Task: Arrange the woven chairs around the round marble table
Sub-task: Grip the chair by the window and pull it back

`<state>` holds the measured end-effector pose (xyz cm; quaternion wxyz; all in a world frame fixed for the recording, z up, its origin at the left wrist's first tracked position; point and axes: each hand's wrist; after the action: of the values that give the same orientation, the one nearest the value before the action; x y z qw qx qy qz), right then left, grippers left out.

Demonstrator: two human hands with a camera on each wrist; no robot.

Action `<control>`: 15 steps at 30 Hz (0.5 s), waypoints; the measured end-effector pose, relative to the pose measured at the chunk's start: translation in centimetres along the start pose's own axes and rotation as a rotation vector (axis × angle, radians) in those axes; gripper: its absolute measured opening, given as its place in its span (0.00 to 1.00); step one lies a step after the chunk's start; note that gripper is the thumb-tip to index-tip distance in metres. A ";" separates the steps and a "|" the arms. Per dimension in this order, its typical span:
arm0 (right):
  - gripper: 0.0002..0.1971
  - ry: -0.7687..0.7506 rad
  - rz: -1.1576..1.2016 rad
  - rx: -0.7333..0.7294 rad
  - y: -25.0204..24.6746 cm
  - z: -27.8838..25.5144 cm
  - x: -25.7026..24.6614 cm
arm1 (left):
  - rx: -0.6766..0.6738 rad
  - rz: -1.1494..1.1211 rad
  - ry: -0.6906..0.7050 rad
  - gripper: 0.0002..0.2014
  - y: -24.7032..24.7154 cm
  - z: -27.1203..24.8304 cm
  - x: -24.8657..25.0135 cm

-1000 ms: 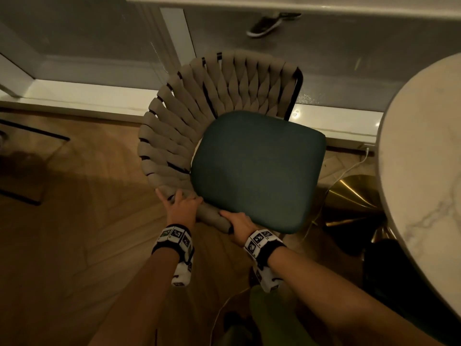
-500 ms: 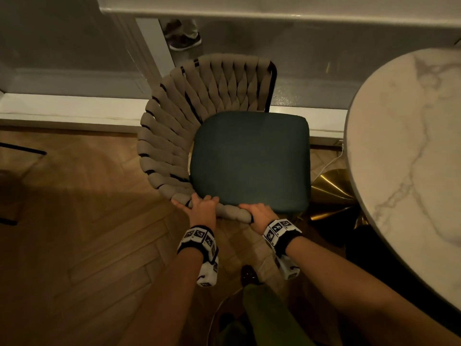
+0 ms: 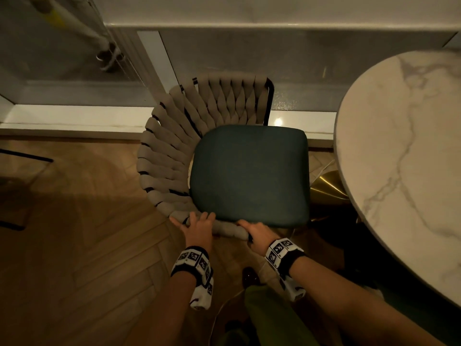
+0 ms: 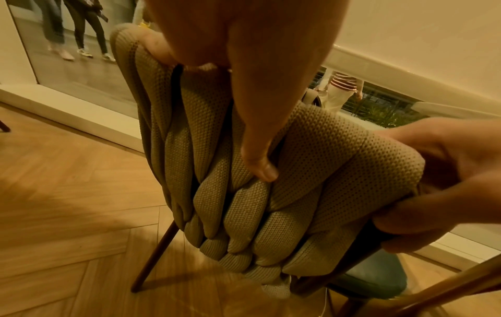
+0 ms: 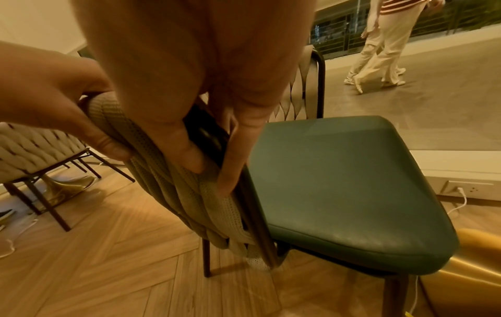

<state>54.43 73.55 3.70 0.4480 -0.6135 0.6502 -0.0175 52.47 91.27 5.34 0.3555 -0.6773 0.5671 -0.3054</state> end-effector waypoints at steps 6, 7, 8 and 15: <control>0.38 0.125 -0.005 0.055 1.5 -2.4 0.2 | 0.061 -0.065 0.051 0.26 0.8 -1.2 -0.3; 0.40 0.147 -0.005 0.073 1.8 -3.2 0.1 | 0.081 -0.076 0.065 0.27 1.0 -1.9 -0.2; 0.42 0.166 0.004 0.095 2.2 -3.9 0.1 | 0.104 -0.090 0.072 0.28 1.2 -2.6 -0.2; 0.41 0.248 0.051 0.186 7.7 -11.3 -1.1 | 0.141 -0.092 0.108 0.34 3.1 -9.2 -0.8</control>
<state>41.37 70.39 6.66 0.4194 -0.5456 0.7115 -0.1418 43.11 90.46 7.93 0.3569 -0.6583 0.5309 -0.3968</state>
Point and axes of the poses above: each hand's wrist, its own z-axis towards the middle knuckle, its own y-axis out of the palm, x = y × z, and after that the axes turned 8 degrees about -x, right-handed
